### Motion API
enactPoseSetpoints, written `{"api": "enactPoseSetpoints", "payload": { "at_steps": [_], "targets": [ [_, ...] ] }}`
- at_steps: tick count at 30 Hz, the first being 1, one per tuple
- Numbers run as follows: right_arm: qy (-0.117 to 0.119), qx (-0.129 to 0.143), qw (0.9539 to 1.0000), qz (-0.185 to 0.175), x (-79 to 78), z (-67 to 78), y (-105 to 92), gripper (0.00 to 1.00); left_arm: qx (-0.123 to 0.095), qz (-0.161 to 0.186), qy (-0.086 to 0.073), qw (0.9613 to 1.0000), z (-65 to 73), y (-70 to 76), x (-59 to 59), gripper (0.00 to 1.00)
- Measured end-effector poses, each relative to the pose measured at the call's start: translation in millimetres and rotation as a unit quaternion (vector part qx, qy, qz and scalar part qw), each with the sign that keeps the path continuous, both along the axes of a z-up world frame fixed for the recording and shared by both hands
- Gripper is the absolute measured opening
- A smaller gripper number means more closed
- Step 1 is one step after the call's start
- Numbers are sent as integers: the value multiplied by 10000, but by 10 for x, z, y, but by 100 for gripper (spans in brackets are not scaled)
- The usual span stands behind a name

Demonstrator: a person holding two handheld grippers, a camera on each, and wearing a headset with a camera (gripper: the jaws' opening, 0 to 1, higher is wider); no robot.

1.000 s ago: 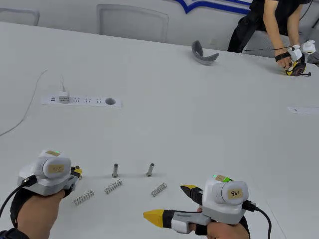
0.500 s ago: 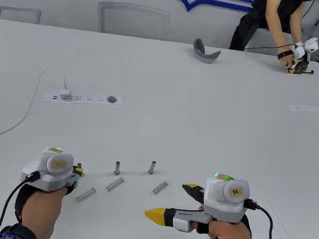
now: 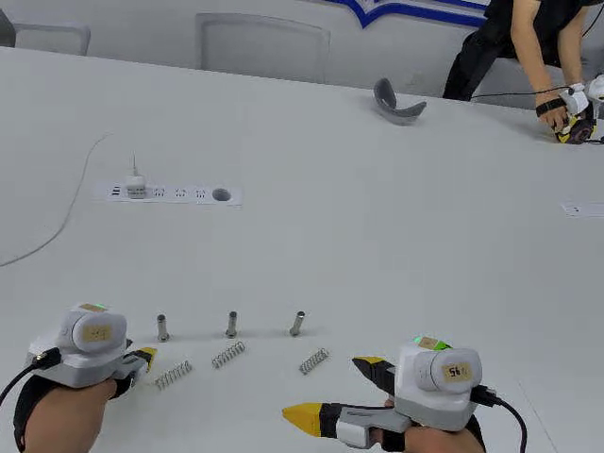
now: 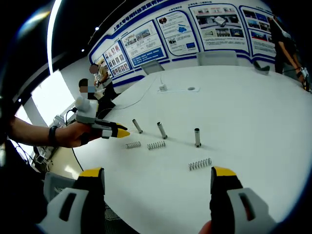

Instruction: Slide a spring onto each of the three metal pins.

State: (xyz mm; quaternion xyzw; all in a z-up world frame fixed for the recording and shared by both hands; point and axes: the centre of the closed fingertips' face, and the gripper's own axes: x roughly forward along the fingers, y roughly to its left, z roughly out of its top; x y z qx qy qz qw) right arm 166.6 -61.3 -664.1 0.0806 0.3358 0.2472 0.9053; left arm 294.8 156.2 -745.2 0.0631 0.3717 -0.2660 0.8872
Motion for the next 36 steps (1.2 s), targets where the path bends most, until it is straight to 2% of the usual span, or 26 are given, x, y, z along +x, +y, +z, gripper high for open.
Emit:
{"api": "enactPoseSetpoints", "payload": {
  "at_steps": [3,4,8,15,18,22,26,29,36],
  "targets": [
    [9,-10,10000,28,-8,-8,19,91,-158,119,116,9997,-8,42,-79,25],
    [15,-8,10000,31,-12,-10,24,91,-335,244,240,9989,-11,40,-127,26],
    [35,-13,10000,42,-25,-24,32,91,-279,149,190,9993,-7,88,-226,30],
    [25,-12,10000,76,-25,-19,61,91,-337,81,188,9992,28,152,-350,32],
    [40,-16,9999,103,-36,-34,85,91,-480,146,203,9985,84,171,-361,34],
    [93,-61,9998,160,-75,-79,104,91,-555,158,118,9983,183,204,-383,36],
    [112,-66,9998,178,-94,-87,109,91,-609,115,70,9981,260,231,-434,39],
    [90,-75,9998,168,-87,-73,100,91,-692,77,95,9975,295,250,-491,42],
    [53,-87,9998,145,-85,-54,90,91,-665,-84,-57,9977,405,279,-572,47]
  ]
}}
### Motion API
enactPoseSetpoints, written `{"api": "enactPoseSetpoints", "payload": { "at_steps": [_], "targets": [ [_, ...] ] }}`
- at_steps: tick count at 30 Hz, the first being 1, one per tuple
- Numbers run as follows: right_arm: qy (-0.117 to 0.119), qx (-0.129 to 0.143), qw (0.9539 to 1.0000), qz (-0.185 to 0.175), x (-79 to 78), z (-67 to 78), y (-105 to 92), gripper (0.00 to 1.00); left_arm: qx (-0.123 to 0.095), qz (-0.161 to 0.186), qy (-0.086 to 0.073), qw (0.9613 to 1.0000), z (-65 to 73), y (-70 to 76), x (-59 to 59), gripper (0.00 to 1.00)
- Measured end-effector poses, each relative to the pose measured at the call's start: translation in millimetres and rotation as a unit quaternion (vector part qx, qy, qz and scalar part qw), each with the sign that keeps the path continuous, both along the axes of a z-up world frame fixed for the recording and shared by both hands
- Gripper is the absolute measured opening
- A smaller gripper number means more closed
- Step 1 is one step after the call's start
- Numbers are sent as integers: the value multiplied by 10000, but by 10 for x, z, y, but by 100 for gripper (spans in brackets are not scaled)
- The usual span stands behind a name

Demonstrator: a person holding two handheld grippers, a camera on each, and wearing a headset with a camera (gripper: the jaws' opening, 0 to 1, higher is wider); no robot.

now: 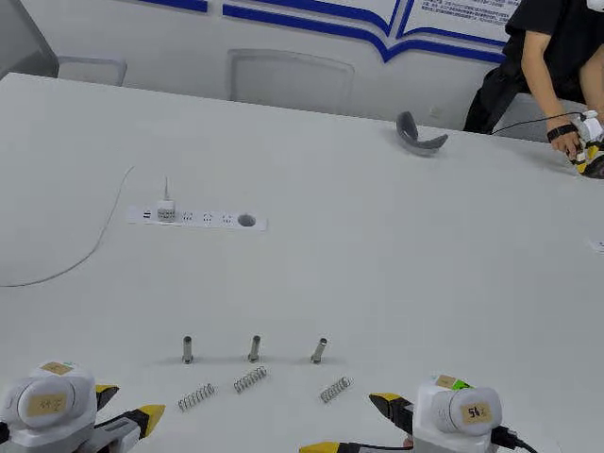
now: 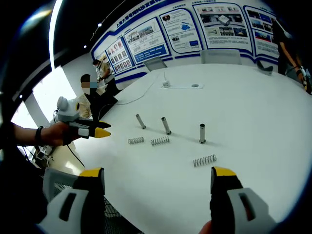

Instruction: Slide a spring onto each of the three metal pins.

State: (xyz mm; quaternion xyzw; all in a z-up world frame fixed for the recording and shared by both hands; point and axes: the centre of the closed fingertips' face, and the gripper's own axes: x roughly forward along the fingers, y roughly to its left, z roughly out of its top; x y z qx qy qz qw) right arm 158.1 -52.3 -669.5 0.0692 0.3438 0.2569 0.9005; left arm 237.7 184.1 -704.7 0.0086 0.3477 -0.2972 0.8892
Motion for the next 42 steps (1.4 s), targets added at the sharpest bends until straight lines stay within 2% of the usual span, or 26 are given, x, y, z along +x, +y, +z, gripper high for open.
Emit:
{"api": "enactPoseSetpoints", "payload": {
  "at_steps": [6,17,22,25,28,31,42],
  "targets": [
    [-31,-36,10000,-13,-14,13,-16,92,13,-255,-149,9996,103,-10,-73,52],
    [-50,-42,10000,16,-19,7,4,93,20,-672,-108,9977,155,-42,-282,65],
    [-32,-51,10000,29,-26,-1,0,93,41,-841,-151,9963,183,-86,-353,70],
    [-21,-56,10000,30,-25,-10,-5,93,6,-887,-96,9960,166,-105,-385,71],
    [-30,-47,10000,25,-23,0,-1,93,5,-1031,36,9947,107,-156,-464,75],
    [-25,-52,10000,30,-24,-2,0,93,29,-1097,72,9939,69,-178,-505,75],
    [-8,-58,10000,44,-35,-8,11,93,102,-1334,179,9908,9,-241,-523,75]
  ]
}}
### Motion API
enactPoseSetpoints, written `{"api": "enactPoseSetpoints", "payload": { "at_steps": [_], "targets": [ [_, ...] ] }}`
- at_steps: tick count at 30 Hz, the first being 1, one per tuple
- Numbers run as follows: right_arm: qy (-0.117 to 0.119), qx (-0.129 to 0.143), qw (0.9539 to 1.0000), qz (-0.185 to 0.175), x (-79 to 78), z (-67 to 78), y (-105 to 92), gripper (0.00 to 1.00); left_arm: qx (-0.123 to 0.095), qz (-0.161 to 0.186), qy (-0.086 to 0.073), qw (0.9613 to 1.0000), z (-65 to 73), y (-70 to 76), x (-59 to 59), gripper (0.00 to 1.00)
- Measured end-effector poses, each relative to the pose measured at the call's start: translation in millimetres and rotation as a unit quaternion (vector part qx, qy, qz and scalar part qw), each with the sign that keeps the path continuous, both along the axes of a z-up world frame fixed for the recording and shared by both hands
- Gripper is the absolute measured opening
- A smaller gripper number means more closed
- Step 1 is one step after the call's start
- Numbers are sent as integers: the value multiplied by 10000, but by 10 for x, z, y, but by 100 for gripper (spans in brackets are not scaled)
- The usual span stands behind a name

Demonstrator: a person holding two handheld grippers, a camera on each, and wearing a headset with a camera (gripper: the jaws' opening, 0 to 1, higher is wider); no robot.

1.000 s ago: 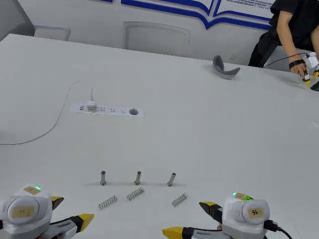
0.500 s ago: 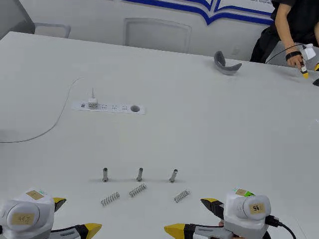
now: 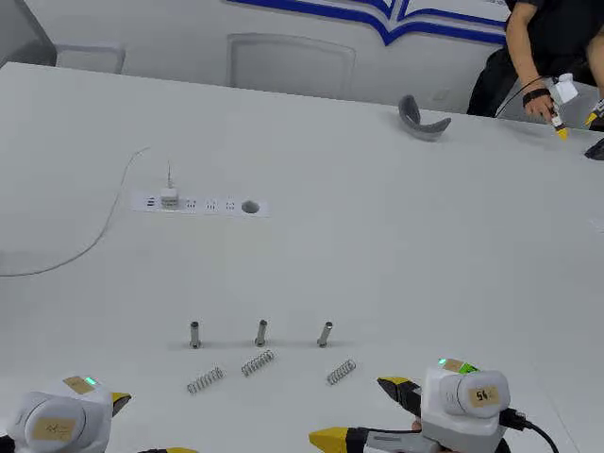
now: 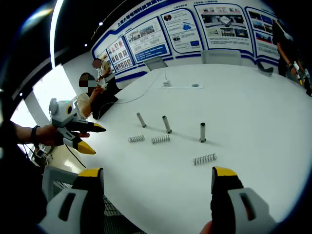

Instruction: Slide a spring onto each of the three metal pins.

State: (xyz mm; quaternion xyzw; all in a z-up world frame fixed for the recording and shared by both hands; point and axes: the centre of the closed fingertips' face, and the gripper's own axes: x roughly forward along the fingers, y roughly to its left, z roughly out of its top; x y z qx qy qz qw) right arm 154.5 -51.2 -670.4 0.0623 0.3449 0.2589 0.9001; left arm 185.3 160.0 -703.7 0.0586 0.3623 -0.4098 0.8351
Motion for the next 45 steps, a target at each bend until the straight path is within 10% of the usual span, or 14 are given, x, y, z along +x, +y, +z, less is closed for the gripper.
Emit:
{"api": "enactPoseSetpoints", "payload": {
  "at_steps": [45],
  "targets": [
    [12,1,10000,35,13,32,21,92,303,-630,108,9975,-253,-432,442,60]
  ]
}}
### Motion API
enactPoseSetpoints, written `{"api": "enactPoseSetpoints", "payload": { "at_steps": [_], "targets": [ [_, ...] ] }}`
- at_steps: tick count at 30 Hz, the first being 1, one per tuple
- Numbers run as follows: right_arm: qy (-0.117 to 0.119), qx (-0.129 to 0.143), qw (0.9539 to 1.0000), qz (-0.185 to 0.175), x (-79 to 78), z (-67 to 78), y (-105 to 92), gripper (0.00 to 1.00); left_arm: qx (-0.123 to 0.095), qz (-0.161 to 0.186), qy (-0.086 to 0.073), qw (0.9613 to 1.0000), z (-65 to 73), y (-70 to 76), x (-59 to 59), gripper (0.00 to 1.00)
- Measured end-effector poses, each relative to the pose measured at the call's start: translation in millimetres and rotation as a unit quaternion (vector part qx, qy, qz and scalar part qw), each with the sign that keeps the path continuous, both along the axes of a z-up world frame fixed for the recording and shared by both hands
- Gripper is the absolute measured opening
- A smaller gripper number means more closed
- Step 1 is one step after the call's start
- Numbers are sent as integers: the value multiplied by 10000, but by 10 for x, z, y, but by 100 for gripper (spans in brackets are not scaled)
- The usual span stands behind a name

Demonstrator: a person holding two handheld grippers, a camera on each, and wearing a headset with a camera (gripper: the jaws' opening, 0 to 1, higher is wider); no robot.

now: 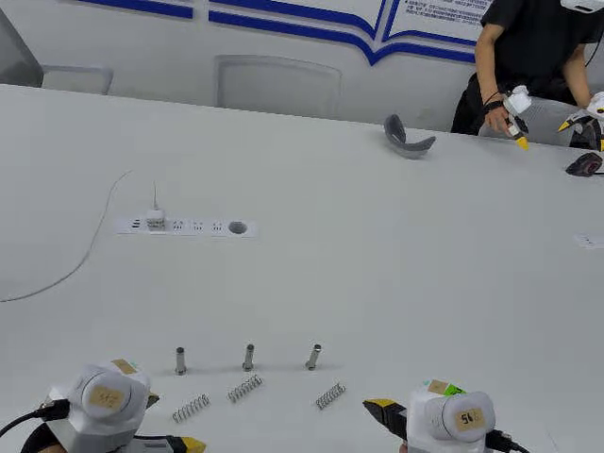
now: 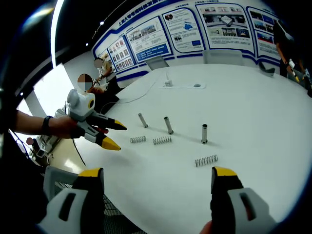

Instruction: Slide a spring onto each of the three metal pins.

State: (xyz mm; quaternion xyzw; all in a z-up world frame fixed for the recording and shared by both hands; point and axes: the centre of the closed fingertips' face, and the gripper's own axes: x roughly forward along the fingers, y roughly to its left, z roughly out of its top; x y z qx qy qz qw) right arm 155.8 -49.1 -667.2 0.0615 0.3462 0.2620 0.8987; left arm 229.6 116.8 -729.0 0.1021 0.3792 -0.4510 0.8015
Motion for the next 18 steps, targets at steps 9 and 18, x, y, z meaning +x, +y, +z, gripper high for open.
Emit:
{"api": "enactPoseSetpoints", "payload": {
  "at_steps": [9,18],
  "targets": [
    [1,13,10000,-70,6,1,-42,92,27,132,127,9998,-140,-22,114,57],
    [26,12,10000,-68,-4,-15,-49,92,6,370,192,9991,-274,-36,171,47]
  ]
}}
